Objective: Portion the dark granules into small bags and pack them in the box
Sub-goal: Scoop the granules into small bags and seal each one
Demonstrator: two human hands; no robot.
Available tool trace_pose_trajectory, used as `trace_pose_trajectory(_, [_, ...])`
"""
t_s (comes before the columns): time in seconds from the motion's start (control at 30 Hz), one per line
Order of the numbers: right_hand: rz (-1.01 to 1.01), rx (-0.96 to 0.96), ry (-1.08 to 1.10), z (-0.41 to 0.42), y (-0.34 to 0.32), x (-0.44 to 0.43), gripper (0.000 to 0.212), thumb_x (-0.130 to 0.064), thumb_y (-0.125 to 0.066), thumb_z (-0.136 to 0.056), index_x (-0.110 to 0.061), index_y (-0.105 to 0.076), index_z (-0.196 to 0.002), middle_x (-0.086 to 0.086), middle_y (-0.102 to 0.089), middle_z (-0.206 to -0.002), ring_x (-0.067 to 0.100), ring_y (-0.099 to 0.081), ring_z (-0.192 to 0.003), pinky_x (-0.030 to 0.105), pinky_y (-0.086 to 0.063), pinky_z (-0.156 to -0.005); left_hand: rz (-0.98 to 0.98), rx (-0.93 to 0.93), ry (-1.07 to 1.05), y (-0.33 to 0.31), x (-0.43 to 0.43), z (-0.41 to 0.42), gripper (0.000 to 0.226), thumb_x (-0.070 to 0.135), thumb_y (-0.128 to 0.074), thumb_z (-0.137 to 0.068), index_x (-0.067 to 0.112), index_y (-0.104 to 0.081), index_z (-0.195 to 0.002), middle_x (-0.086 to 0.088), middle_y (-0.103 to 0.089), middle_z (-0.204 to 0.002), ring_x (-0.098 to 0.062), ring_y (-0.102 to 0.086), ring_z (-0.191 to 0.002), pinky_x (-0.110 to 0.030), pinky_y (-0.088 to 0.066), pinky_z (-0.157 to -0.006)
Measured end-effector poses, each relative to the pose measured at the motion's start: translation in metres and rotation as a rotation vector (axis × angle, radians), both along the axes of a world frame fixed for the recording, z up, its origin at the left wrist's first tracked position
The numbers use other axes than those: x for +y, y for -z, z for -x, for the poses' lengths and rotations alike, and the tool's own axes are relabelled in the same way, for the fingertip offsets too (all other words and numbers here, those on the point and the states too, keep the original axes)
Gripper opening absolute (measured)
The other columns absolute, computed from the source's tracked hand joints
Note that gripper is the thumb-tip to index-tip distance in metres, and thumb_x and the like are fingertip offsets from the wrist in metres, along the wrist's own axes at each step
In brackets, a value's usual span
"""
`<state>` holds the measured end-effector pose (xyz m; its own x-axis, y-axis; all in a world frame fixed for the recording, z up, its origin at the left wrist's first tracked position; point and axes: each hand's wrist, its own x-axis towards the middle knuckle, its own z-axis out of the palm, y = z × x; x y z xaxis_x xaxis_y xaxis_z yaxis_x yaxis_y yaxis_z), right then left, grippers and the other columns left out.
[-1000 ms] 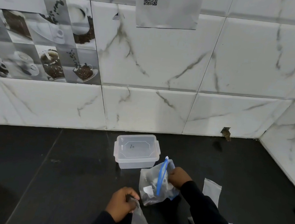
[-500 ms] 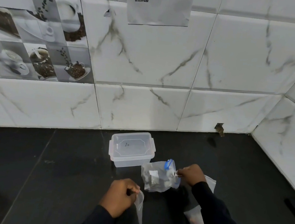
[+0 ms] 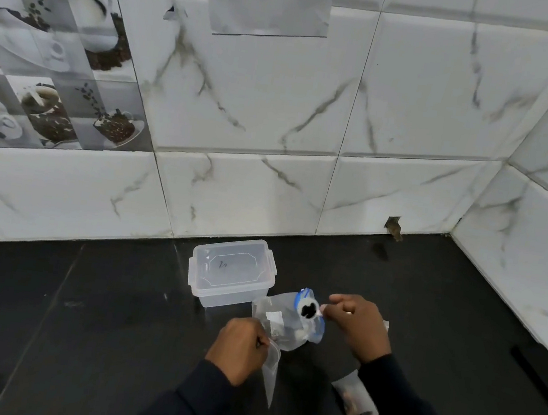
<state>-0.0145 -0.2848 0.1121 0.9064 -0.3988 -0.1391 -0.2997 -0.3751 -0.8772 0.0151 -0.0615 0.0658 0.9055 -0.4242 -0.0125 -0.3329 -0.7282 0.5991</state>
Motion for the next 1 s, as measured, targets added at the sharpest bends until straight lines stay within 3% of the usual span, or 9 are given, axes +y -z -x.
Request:
trace_pose_trajectory(0.07, [-0.008, -0.045, -0.061, 0.014, -0.004, 0.021, 0.033, -0.009, -0.077, -0.077, -0.013, -0.061, -0.048, -0.006, -0.067, -0.104, 0.003, -0.062, -0.091, 0.022, -0.041, -0.076, -0.002, 0.027, -0.013, -0.003, -0.004, -0.004, 0.012, 0.014, -0.067, -0.084, 0.017, -0.077, -0.089, 0.004, -0.072, -0.097, -0.008, -0.066, -0.088, -0.019, -0.054, -0.080])
trace_pose_trajectory(0.13, [0.160, -0.115, -0.102, 0.025, 0.007, 0.038, 0.027, -0.016, -0.077, -0.078, -0.018, -0.063, -0.056, -0.014, -0.061, -0.111, 0.002, -0.055, -0.105, 0.014, -0.038, -0.082, -0.005, 0.069, -0.036, -0.006, -0.006, -0.007, 0.011, 0.015, -0.068, -0.083, 0.020, -0.077, -0.086, 0.004, -0.071, -0.097, -0.010, -0.067, -0.089, -0.022, -0.056, -0.080])
trace_pose_trajectory(0.2, [0.380, -0.240, -0.144, 0.033, 0.026, 0.053, 0.022, -0.022, -0.075, -0.079, -0.023, -0.061, -0.061, -0.017, -0.056, -0.119, 0.007, -0.043, -0.117, 0.018, -0.035, -0.092, -0.011, 0.090, -0.048, -0.007, -0.005, -0.011, 0.013, 0.014, -0.066, -0.080, 0.020, -0.077, -0.081, 0.004, -0.070, -0.094, -0.013, -0.067, -0.086, -0.026, -0.058, -0.078])
trace_pose_trajectory(0.33, [0.711, -0.527, -0.196, 0.043, 0.052, 0.067, 0.014, -0.030, -0.067, -0.083, -0.026, -0.061, -0.071, -0.005, -0.058, -0.128, 0.023, -0.042, -0.124, 0.039, -0.039, -0.091, -0.031, 0.115, -0.022, -0.007, -0.002, -0.013, 0.010, 0.015, -0.067, -0.077, 0.017, -0.077, -0.079, 0.003, -0.070, -0.090, -0.010, -0.066, -0.081, -0.027, -0.058, -0.073])
trace_pose_trajectory(0.5, [0.889, -0.703, -0.160, 0.047, 0.068, 0.077, 0.007, -0.014, -0.075, -0.078, -0.012, -0.070, -0.073, 0.007, -0.068, -0.118, 0.030, -0.051, -0.117, 0.046, -0.043, -0.085, -0.024, 0.125, -0.033, -0.008, -0.002, -0.014, 0.011, 0.018, -0.070, -0.079, 0.017, -0.079, -0.085, 0.001, -0.073, -0.092, -0.011, -0.067, -0.084, -0.027, -0.057, -0.074])
trace_pose_trajectory(0.63, [1.004, -0.685, -0.188, 0.047, 0.082, 0.077, 0.013, -0.023, -0.066, -0.084, -0.013, -0.073, -0.084, 0.007, -0.067, -0.118, 0.028, -0.050, -0.116, 0.043, -0.041, -0.084, -0.015, 0.171, -0.067, -0.010, -0.002, -0.015, 0.012, 0.013, -0.068, -0.077, 0.016, -0.079, -0.083, 0.000, -0.072, -0.090, -0.011, -0.066, -0.080, -0.028, -0.058, -0.073])
trace_pose_trajectory(0.8, [0.831, -0.699, -0.220, 0.046, 0.074, 0.076, 0.013, -0.022, -0.066, -0.086, -0.012, -0.073, -0.085, 0.008, -0.066, -0.110, 0.022, -0.056, -0.104, 0.034, -0.048, -0.084, 0.011, 0.203, -0.087, -0.007, 0.001, -0.016, 0.011, 0.010, -0.067, -0.079, 0.017, -0.075, -0.081, 0.002, -0.069, -0.089, -0.007, -0.063, -0.077, -0.017, -0.047, -0.063])
trace_pose_trajectory(0.9, [0.403, -0.573, -0.055, 0.045, 0.044, 0.069, 0.013, -0.024, -0.063, -0.093, -0.016, -0.067, -0.083, -0.005, -0.064, -0.091, 0.004, -0.060, -0.082, 0.014, -0.048, -0.073, 0.066, 0.250, -0.145, -0.004, 0.007, -0.016, 0.012, 0.010, -0.068, -0.080, 0.017, -0.075, -0.085, 0.003, -0.071, -0.095, -0.008, -0.065, -0.084, -0.020, -0.053, -0.073])
trace_pose_trajectory(1.0, [0.046, -0.366, 0.225, 0.027, 0.024, 0.039, 0.013, -0.027, -0.064, -0.093, -0.025, -0.068, -0.082, -0.003, -0.065, -0.065, 0.007, -0.061, -0.057, 0.019, -0.050, -0.054, 0.129, 0.345, -0.175, 0.005, 0.022, -0.013, 0.009, 0.007, -0.068, -0.077, 0.011, -0.076, -0.076, -0.001, -0.075, -0.089, -0.010, -0.069, -0.082, -0.027, -0.059, -0.075])
